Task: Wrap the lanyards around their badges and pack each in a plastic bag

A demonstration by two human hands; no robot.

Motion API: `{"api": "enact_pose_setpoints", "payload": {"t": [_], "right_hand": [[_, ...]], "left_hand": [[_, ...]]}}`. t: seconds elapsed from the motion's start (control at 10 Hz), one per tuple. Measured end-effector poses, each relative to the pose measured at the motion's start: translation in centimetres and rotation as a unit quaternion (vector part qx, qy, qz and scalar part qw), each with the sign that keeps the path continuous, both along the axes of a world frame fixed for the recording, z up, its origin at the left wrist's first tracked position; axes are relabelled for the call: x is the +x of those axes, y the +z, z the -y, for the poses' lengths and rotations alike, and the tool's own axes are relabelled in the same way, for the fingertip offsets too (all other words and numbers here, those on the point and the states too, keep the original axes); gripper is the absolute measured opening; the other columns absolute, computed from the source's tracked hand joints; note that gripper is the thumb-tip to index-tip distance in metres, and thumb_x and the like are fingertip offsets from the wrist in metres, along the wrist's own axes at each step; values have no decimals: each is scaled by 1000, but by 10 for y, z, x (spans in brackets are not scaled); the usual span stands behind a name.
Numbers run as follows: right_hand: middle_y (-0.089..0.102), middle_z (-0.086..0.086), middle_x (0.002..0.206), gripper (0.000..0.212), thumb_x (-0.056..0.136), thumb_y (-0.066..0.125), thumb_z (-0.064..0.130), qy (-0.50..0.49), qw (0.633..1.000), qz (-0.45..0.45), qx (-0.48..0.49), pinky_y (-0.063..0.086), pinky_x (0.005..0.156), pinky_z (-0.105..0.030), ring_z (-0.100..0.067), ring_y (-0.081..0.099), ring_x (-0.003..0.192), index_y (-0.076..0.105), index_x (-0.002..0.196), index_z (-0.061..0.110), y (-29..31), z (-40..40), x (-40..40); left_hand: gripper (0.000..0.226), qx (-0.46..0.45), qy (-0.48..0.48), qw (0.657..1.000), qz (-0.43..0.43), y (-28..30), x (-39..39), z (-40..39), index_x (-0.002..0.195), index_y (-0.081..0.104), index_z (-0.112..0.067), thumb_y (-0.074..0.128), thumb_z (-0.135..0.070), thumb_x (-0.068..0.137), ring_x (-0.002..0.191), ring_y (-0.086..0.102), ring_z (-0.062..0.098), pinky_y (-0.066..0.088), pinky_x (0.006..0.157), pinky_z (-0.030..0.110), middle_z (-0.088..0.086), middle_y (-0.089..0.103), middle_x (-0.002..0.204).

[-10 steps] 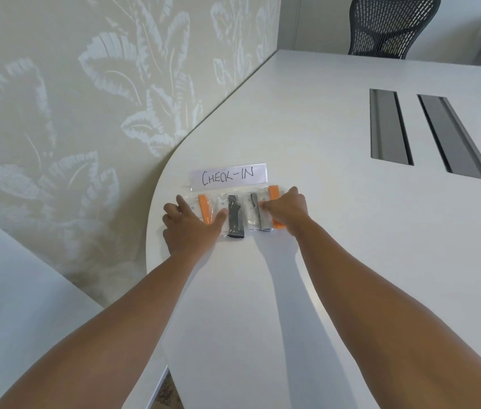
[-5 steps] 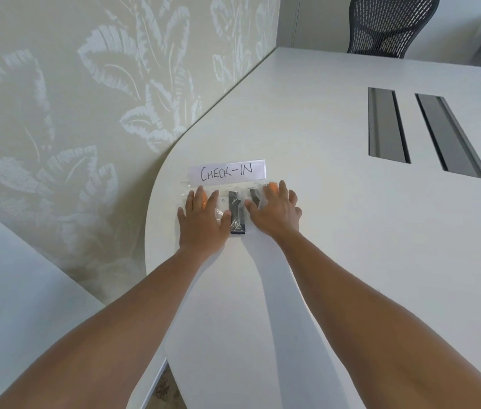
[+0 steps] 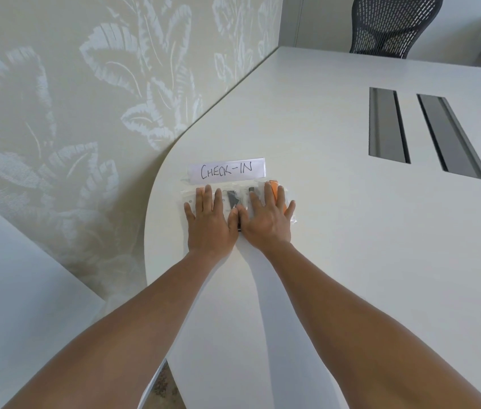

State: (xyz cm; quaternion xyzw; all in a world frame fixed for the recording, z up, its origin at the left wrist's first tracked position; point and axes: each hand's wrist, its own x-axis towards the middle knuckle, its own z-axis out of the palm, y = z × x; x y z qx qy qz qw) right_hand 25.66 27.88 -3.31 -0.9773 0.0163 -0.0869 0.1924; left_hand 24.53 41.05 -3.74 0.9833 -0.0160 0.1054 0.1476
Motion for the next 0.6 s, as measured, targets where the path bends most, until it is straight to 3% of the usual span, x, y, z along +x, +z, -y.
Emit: {"api": "enact_pose_setpoints", "payload": {"t": [0.3, 0.6], "right_hand": [[12, -2, 164, 59, 99, 26, 57, 12, 1000, -27, 7, 3, 118, -59, -27, -2, 151, 37, 149, 27, 12, 2, -4], [10, -2, 166, 53, 102, 24, 50, 33, 999, -3, 6, 4, 120, -55, -27, -1, 152, 38, 147, 28, 37, 15, -21]], "left_hand": [[62, -1, -12, 1000, -19, 8, -4, -1, 160, 21, -13, 25, -44, 106, 157, -1, 27, 0, 124, 53, 12, 7, 169], [55, -9, -29, 999, 18, 35, -22, 12, 160, 22, -13, 27, -31, 108, 156, 4, 29, 6, 125, 50, 12, 9, 169]]}}
